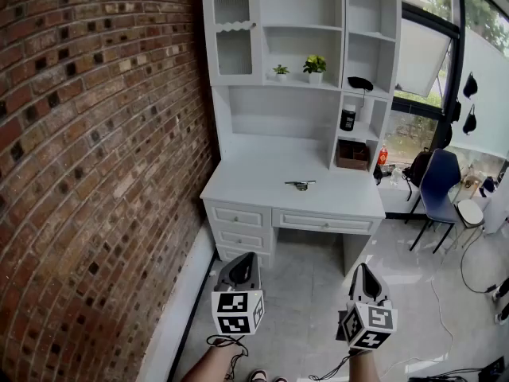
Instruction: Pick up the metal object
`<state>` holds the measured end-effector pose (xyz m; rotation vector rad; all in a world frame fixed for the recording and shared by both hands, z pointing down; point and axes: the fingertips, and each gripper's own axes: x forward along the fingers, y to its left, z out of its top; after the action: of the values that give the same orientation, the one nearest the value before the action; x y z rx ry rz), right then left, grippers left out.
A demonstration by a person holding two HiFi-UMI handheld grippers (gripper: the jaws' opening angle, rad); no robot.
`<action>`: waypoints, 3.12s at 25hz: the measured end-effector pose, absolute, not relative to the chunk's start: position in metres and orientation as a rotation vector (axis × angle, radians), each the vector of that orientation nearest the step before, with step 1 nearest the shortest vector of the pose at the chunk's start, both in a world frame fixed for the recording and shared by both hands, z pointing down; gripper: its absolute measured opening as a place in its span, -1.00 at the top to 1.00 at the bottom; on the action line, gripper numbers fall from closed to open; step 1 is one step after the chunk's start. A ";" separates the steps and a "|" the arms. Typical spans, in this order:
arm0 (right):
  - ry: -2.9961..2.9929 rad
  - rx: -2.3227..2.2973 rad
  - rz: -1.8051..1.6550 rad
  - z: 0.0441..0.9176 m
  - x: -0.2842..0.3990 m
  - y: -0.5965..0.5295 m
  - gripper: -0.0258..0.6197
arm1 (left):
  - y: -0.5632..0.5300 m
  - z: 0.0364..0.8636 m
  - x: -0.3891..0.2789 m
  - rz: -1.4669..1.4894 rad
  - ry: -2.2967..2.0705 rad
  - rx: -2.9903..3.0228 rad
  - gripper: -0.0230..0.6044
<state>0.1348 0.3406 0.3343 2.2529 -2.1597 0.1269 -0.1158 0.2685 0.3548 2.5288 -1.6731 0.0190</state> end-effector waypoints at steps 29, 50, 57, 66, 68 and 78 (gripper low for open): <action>-2.194 2.220 0.147 0.340 0.123 0.336 0.71 | 0.265 0.365 -0.128 0.024 -1.672 2.503 0.91; -2.101 2.293 0.179 0.346 0.114 0.314 0.50 | 0.235 0.375 -0.155 0.052 -1.642 2.499 0.91; -2.088 2.297 0.197 0.352 0.105 0.306 0.50 | 0.223 0.385 -0.160 0.062 -1.611 2.497 0.91; -2.064 2.283 0.246 0.370 0.117 0.274 0.50 | 0.190 0.399 -0.152 0.090 -1.604 2.480 0.91; -2.073 2.276 0.246 0.370 0.121 0.258 0.50 | 0.176 0.400 -0.150 0.095 -1.613 2.473 0.91; -2.140 2.219 0.242 0.362 0.155 0.158 0.50 | 0.089 0.395 -0.120 0.090 -1.668 2.429 0.91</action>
<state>0.1546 0.1582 0.3622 2.2187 -2.1401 0.2418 -0.1197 0.0887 0.3947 2.4289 -1.6684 0.0899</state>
